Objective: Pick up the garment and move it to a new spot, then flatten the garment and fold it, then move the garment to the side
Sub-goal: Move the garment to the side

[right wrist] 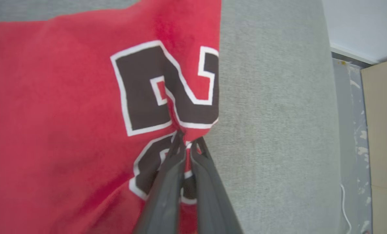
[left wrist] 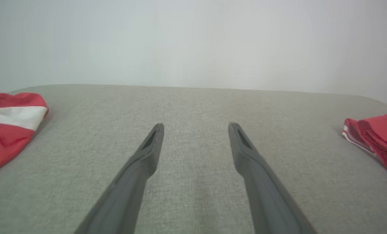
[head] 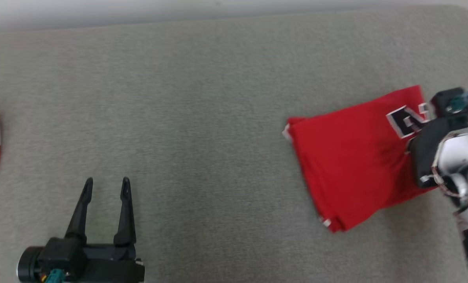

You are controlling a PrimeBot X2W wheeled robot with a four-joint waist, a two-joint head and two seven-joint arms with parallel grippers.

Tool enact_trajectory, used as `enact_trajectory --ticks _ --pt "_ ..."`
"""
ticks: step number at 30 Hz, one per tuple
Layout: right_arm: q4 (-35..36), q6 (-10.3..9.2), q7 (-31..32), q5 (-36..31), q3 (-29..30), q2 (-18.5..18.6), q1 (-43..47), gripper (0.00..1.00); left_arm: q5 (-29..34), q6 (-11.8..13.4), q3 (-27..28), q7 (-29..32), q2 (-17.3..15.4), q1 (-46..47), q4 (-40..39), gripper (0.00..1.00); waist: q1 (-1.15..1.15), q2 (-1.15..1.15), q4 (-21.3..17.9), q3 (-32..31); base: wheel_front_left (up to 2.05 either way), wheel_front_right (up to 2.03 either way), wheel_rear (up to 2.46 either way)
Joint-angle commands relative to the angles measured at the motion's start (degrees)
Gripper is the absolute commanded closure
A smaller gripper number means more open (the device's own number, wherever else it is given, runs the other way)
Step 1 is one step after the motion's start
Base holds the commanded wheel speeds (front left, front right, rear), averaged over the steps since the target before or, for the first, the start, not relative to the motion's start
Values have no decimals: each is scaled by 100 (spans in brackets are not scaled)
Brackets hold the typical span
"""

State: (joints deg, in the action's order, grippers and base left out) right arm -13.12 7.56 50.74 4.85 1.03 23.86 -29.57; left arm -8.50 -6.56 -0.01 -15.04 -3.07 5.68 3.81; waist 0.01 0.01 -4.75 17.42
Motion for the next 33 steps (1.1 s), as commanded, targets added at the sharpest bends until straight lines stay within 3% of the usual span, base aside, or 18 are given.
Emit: enact_trajectory --ticks 1,6,11,23,32,33 --pt "-84 -17 -147 -100 29 159 -174 100 98 -20 -14 -18 -48 145 -80 0 -1 -1 -477 446 0 0 0" --pt "-474 -17 -717 -407 259 384 -581 100 175 -57 -101 -18 -197 359 -345 0 -1 -1 -781 764 0 0 0" --pt "-805 -17 -1361 -864 782 320 -949 100 259 -84 -222 -18 -366 525 -599 0 -1 -1 -971 1103 0 0 0" --pt "-1282 -17 -2689 -1961 2240 -34 -1474 100 243 -85 -438 -18 -506 832 -863 0 -1 -1 -949 1555 0 0 0" --pt "-1202 -17 -3401 -2646 2990 -273 -1616 100 203 -80 -409 -16 -579 770 -812 0 -1 -1 -908 1601 0 0 0" --pt "-1219 -17 -3454 -2723 3043 -284 -1628 73 205 -80 -416 -16 -578 777 -802 0 -1 -1 -899 1596 0 0 0"
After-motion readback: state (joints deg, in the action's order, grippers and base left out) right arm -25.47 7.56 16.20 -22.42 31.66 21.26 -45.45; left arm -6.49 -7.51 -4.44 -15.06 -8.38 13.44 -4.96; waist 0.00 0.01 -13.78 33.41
